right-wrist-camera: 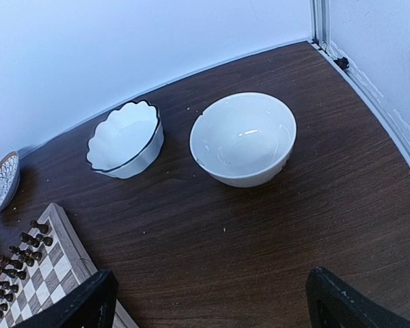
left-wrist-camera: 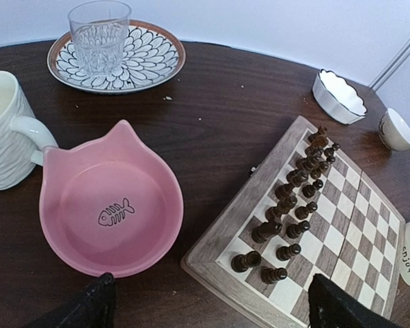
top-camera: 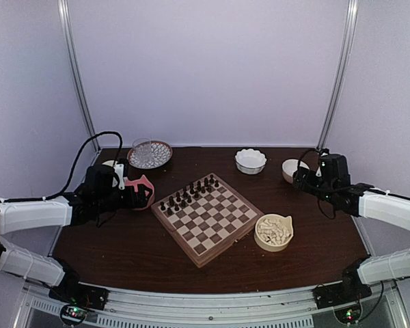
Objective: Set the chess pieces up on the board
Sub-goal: Pick up the pawn from the storage box.
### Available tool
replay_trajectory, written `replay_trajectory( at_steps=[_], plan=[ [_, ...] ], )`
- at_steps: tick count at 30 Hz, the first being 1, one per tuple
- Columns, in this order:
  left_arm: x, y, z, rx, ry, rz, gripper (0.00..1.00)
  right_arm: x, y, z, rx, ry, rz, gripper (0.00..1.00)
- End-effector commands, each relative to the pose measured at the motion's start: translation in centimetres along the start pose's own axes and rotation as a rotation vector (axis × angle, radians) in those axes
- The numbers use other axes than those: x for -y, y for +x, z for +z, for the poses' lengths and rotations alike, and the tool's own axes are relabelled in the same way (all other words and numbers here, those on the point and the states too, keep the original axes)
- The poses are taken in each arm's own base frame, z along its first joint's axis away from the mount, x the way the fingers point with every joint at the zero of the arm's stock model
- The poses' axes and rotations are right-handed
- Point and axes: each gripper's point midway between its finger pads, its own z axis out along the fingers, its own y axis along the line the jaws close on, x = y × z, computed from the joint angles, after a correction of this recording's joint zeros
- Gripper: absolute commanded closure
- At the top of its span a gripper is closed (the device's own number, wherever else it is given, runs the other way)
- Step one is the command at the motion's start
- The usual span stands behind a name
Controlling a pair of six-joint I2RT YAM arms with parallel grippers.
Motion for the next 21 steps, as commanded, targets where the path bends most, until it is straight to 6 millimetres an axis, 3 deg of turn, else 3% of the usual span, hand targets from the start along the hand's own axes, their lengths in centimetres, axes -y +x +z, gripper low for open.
replay_trajectory(
  at_steps=[1,9,14,19,21],
  plan=[
    [1.0,-1.4,0.0,0.027,0.037,0.016,0.02,0.0,0.0,0.0,-0.005,0.012,0.003,0.01],
    [4.7,-1.1,-0.1,0.023,0.232,0.057,0.02,-1.6,-0.1,-0.8,-0.019,-0.052,-0.037,0.01],
    [5.7,-1.0,-0.3,0.028,0.264,0.093,0.02,-3.7,0.6,-1.8,-0.068,-0.114,-0.089,0.02],
    [5.9,-1.3,-0.8,0.047,0.272,0.112,0.04,-5.2,2.0,-3.0,-0.176,-0.137,-0.183,0.08],
    [5.9,-1.4,-0.9,0.051,0.274,0.117,0.06,-5.9,3.4,-3.6,-0.244,-0.176,-0.235,0.16]
  ],
)
